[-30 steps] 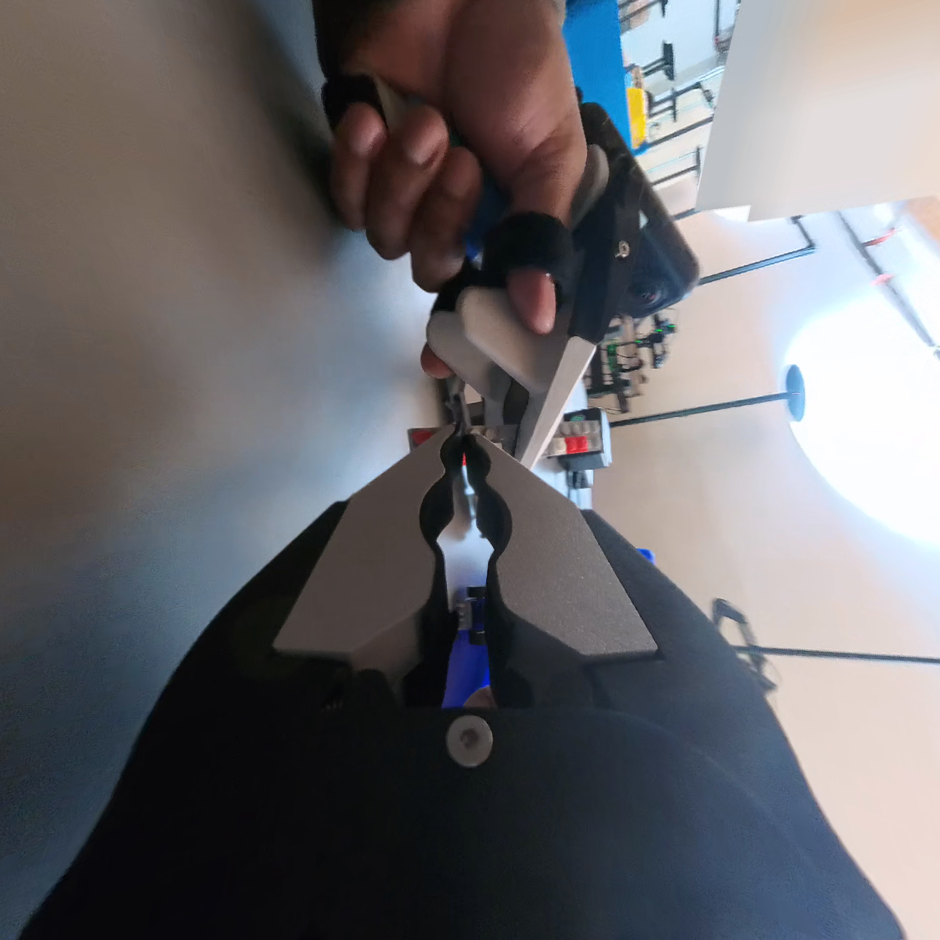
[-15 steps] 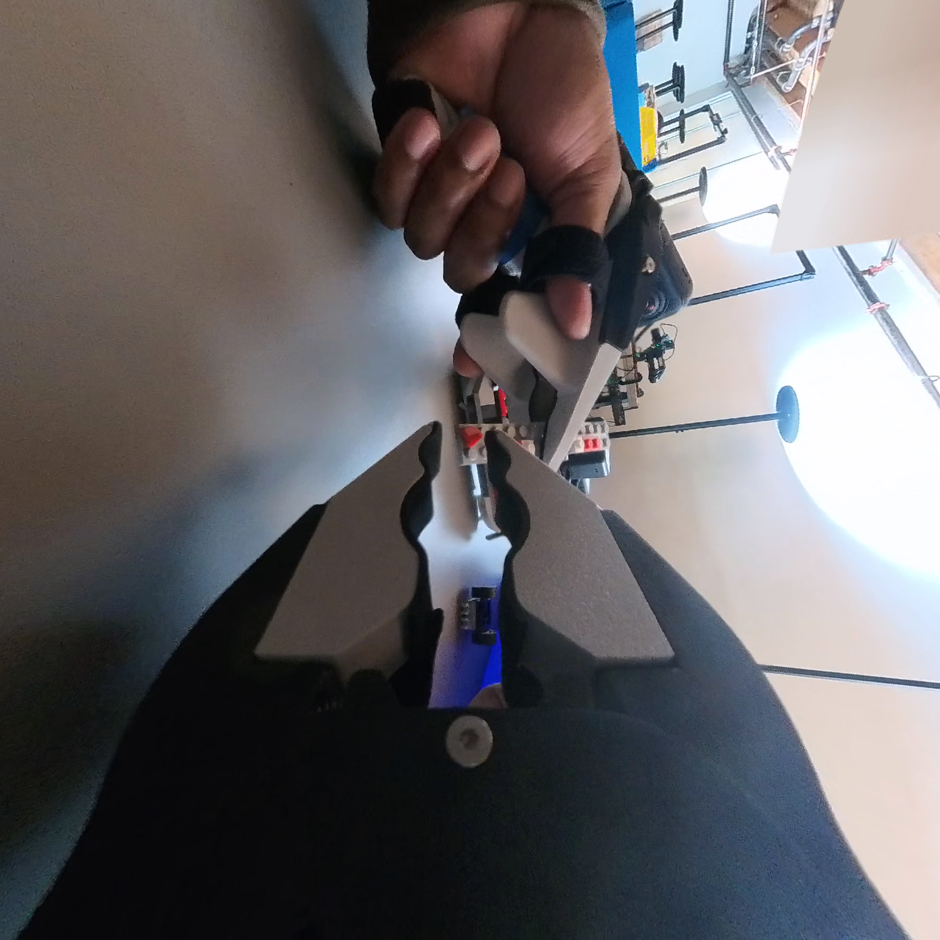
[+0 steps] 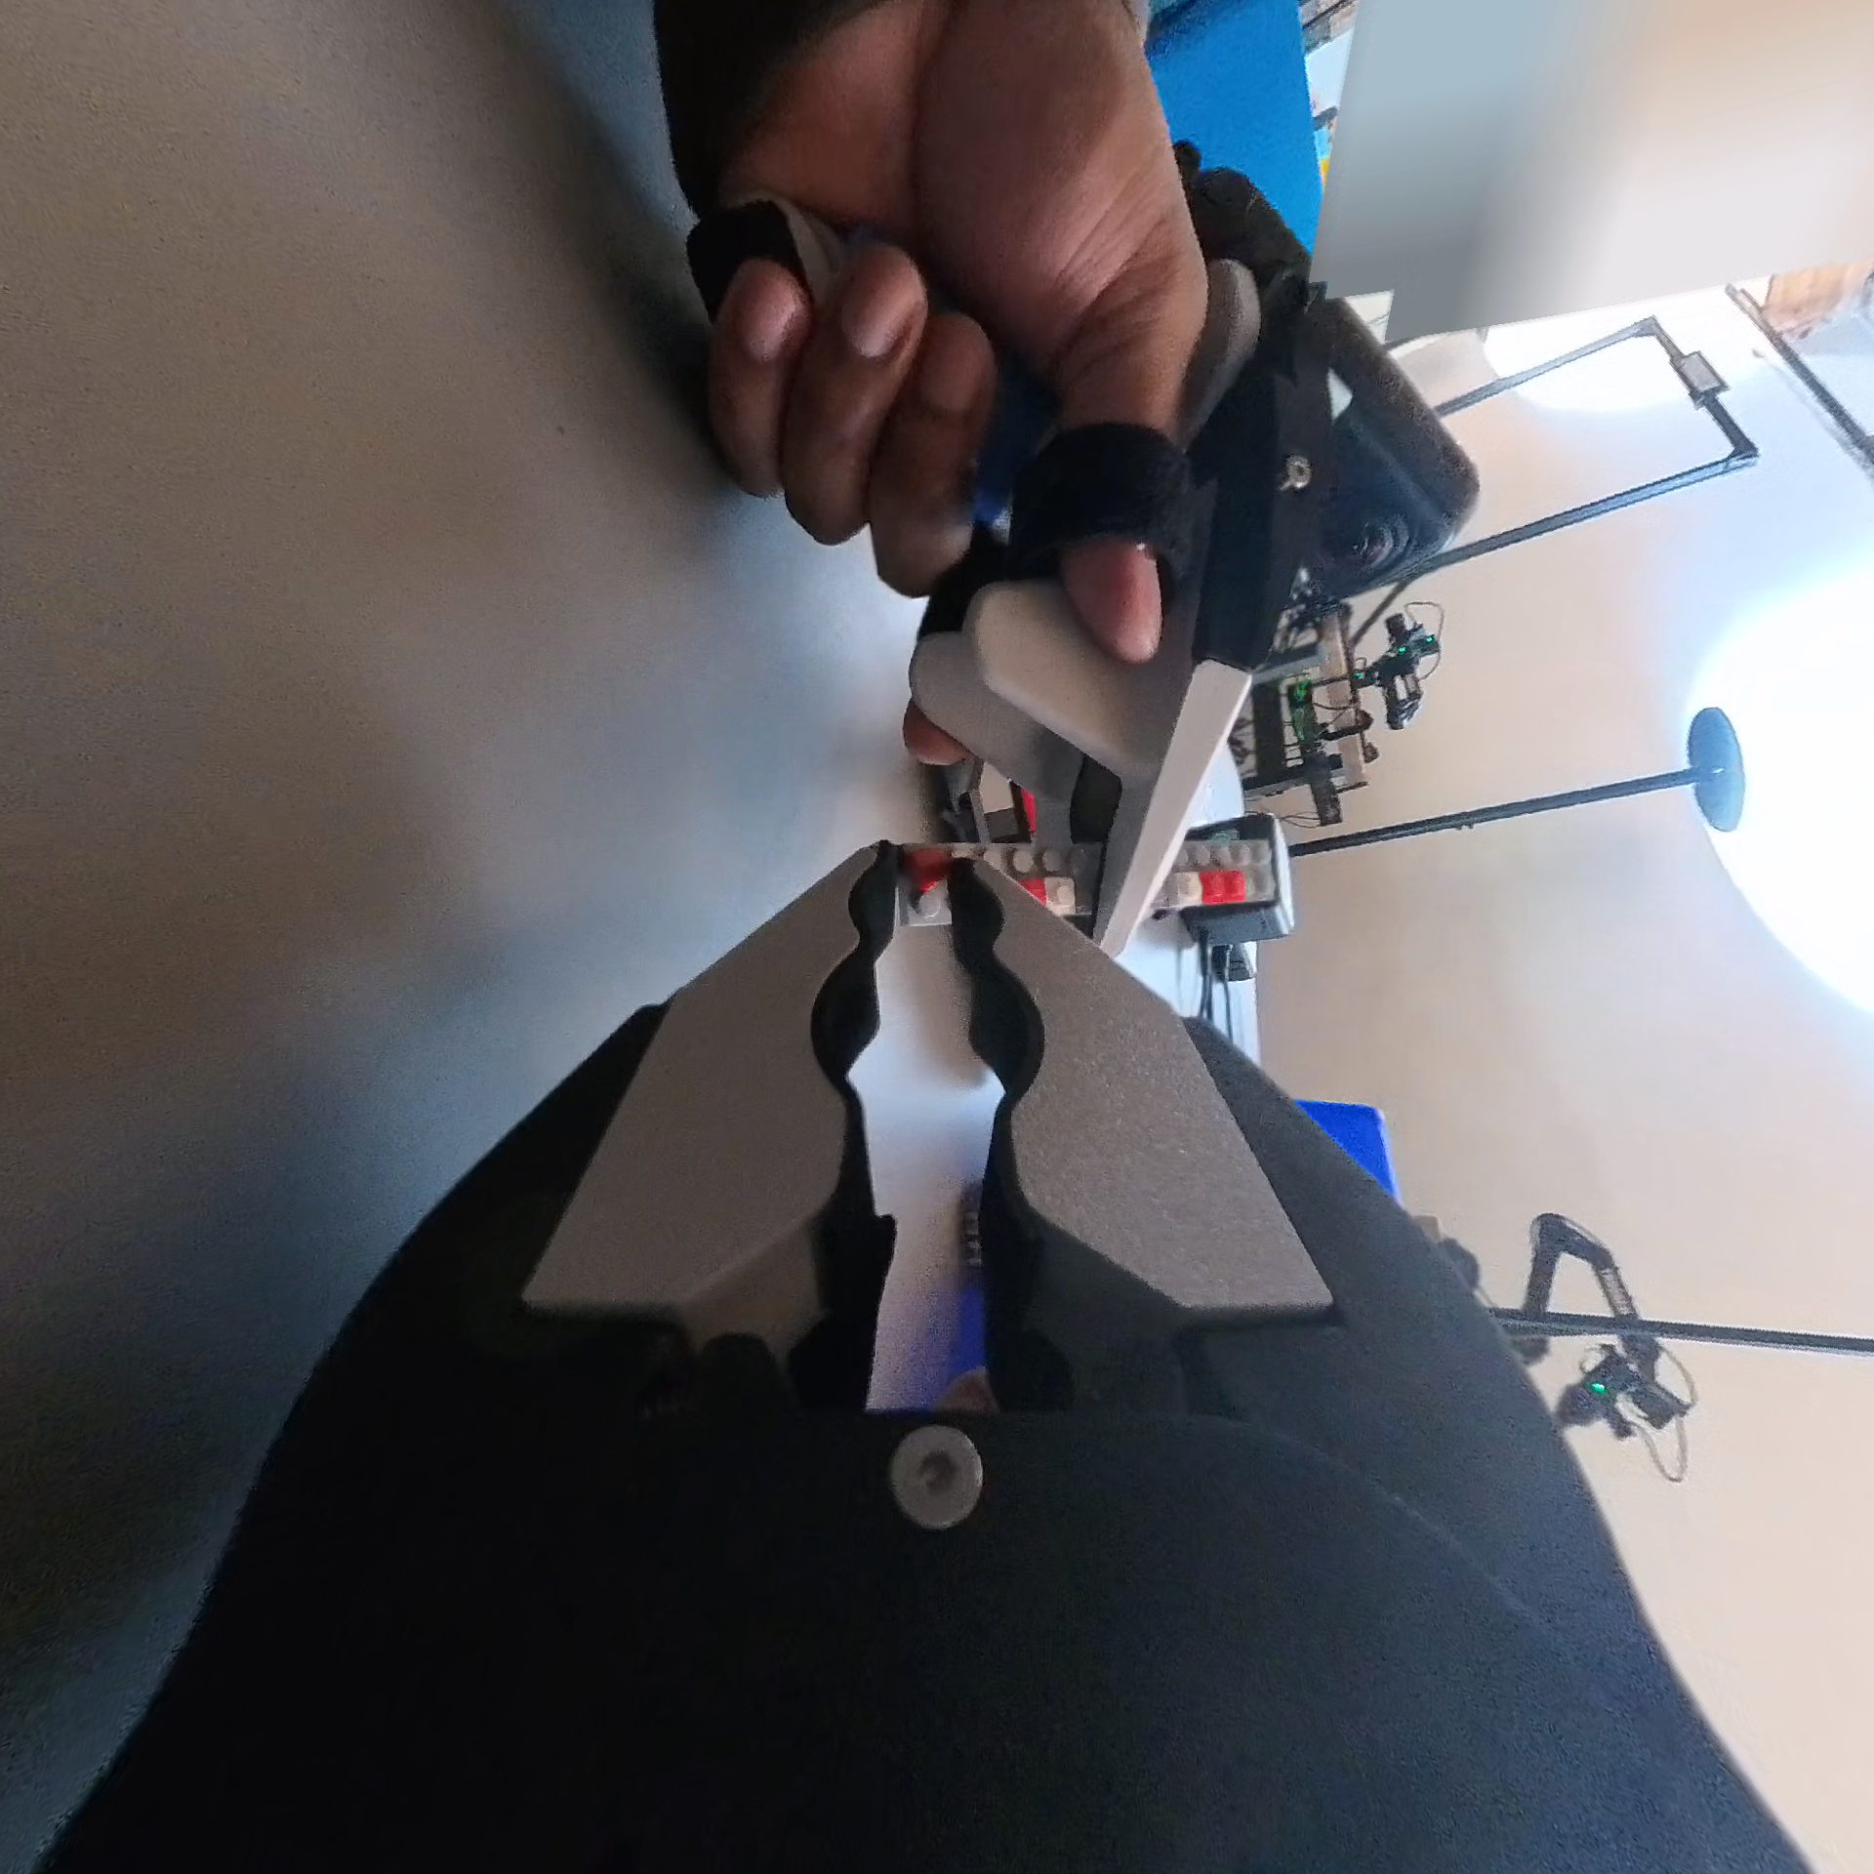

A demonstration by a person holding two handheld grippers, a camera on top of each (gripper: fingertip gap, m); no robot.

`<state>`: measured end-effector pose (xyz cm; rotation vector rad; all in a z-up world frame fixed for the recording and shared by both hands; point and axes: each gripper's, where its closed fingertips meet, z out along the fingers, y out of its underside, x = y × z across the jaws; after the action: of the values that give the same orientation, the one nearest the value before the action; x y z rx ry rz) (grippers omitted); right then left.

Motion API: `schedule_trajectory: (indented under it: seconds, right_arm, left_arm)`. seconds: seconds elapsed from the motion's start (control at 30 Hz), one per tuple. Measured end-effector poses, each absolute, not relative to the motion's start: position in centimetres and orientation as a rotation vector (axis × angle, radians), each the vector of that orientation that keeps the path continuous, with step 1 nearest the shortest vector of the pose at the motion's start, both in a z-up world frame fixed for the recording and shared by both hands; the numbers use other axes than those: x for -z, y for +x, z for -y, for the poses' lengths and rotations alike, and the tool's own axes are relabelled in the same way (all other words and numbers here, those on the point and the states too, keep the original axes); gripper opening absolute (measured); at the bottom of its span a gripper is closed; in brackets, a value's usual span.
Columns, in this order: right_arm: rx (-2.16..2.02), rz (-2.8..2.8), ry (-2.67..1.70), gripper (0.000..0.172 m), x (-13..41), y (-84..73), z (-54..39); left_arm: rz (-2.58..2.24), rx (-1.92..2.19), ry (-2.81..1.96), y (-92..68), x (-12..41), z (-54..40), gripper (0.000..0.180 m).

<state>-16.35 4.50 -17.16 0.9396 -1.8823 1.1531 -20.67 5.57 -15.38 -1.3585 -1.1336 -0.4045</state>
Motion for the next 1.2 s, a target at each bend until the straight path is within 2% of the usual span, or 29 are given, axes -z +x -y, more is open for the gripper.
schedule_trajectory:
  seconds: [1.2]
  right_arm:
    - [-1.245, 2.05, 0.851, 0.01, 17.66, -16.39, -4.52]
  left_arm:
    - [1.149, 0.35, -1.371, -20.81, 15.59, -5.45, 0.006]
